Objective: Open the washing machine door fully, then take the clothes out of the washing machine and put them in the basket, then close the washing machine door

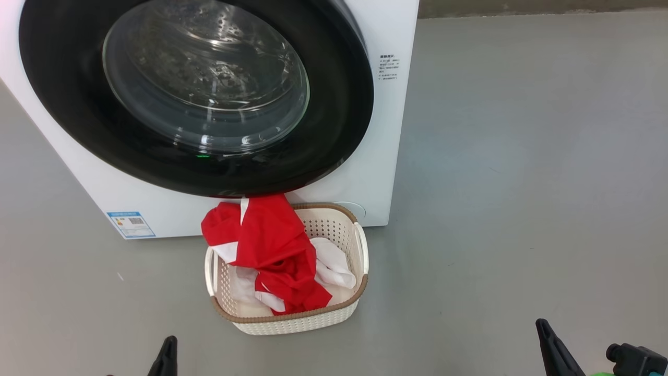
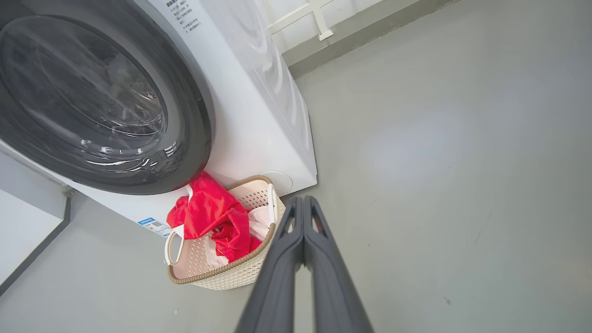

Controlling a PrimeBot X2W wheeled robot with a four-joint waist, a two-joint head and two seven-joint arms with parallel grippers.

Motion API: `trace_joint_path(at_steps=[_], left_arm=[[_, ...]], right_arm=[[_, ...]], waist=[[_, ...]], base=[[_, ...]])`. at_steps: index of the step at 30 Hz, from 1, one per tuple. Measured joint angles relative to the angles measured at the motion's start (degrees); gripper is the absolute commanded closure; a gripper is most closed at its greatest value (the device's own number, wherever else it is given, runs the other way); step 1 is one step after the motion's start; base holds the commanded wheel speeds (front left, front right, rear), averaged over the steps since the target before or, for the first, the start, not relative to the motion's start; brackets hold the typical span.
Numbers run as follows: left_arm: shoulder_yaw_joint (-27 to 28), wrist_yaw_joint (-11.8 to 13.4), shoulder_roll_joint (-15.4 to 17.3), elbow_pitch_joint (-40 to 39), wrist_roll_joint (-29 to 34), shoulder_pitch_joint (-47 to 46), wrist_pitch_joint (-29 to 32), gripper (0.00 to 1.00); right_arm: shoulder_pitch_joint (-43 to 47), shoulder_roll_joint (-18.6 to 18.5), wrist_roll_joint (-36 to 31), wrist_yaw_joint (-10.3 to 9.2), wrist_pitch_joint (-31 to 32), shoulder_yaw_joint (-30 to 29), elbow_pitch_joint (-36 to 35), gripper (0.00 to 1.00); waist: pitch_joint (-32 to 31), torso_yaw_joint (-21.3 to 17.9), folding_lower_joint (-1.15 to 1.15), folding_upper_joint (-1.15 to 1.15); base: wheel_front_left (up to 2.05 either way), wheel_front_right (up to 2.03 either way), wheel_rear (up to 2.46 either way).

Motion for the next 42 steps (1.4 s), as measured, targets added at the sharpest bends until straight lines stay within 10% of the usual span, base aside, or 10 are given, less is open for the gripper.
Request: trace_joint_path(at_steps=[42], left_arm=[[1.07,0.00,-0.43,-1.35,-25.71,-1.82,6.82,1.00]], right_arm=[[-2.86,1.19,21.51,0.00,6.84,-3.21,-2.38,1.00]], waist=[[-0.67,-0.37,0.00,0.00]], base=[[0.00,0.00,0.00]])
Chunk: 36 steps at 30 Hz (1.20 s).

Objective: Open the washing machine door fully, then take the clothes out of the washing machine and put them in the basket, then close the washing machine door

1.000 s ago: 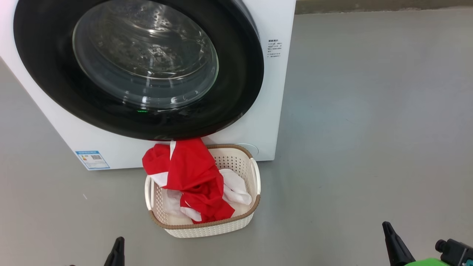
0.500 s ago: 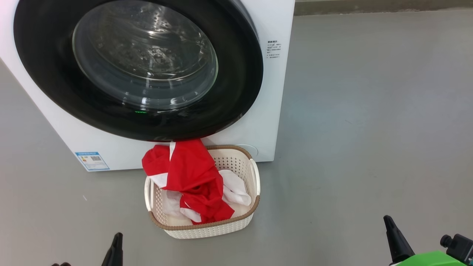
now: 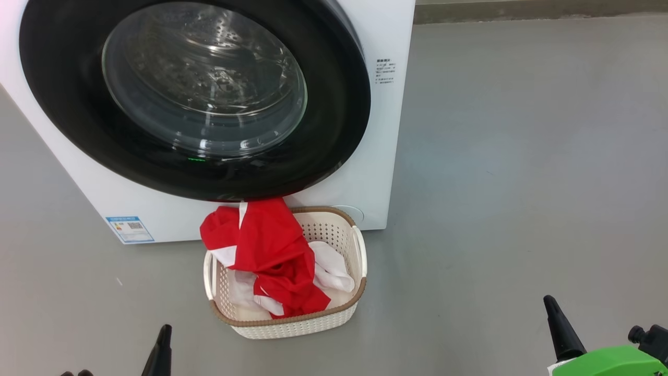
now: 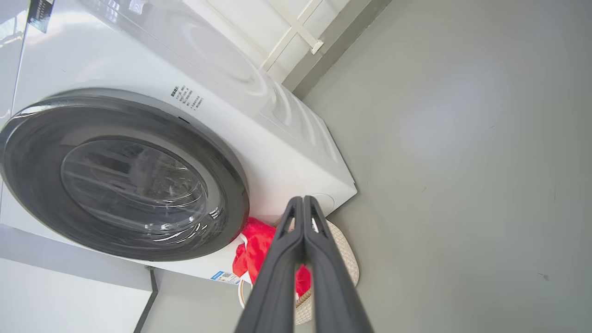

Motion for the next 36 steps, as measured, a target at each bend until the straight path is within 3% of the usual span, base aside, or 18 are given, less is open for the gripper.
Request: trace_joint_path(at_steps=[36], left_arm=[[0.96,0.00,-0.27,-1.18,-22.03,-2.55,5.75,1.00]], right_arm=[[-3.34,0.70,18.15,-0.01,6.08,-2.40,-2.01,1.00]], waist=[[-0.57,-0.31,0.00,0.00]], base=[[0.00,0.00,0.00]])
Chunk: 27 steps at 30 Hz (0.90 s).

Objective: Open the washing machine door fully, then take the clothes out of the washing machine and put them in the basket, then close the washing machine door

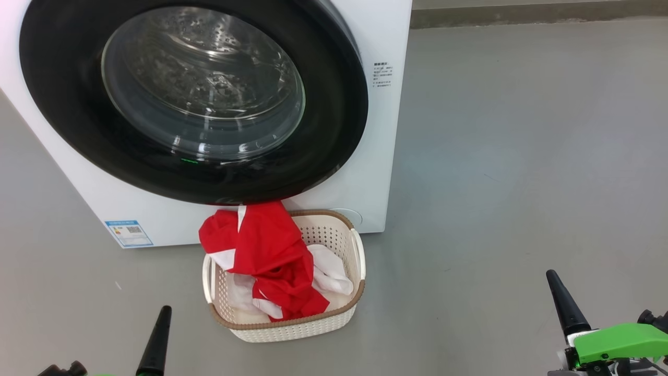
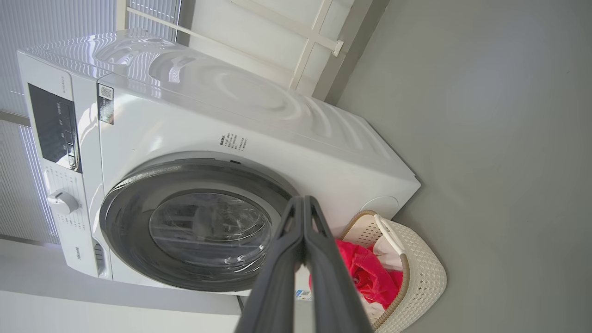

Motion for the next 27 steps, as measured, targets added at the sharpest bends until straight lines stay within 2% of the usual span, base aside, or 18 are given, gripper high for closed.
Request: trace_joint_path(at_steps=[27], left_arm=[[0.73,0.00,-0.44,-0.91,-16.63,-2.07,4.19,1.00]], right_arm=[[-2.77,0.56,13.59,-0.08,4.30,-1.96,-1.51,1.00]], waist=[[-0.42,-0.23,0.00,0.00]], base=[[0.00,0.00,0.00]])
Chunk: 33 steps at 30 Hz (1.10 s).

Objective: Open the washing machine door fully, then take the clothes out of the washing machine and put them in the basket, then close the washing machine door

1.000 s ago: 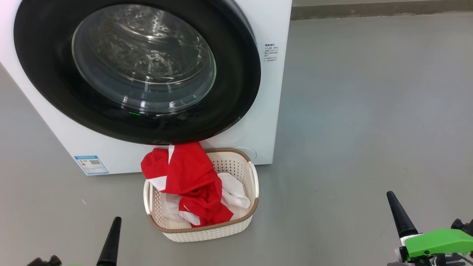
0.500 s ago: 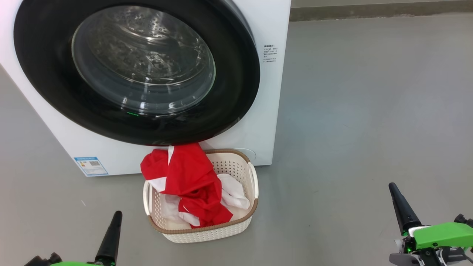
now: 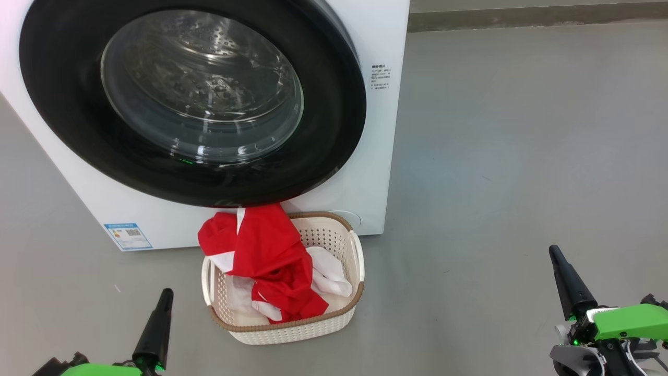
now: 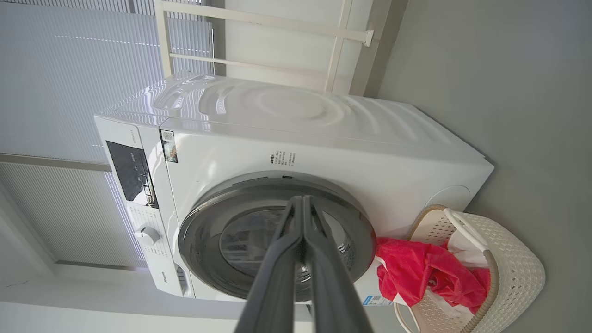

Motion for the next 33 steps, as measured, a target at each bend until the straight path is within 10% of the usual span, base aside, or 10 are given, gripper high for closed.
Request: trace_joint_path(at_steps=[33], left_arm=[[0.03,0.00,-0.02,-0.05,-0.22,-0.01,0.08,1.00]], right_arm=[[-0.43,0.08,0.26,-0.01,0.02,-0.15,-0.20,1.00]], waist=[[0.00,0.00,0.00,0.00]], base=[[0.00,0.00,0.00]])
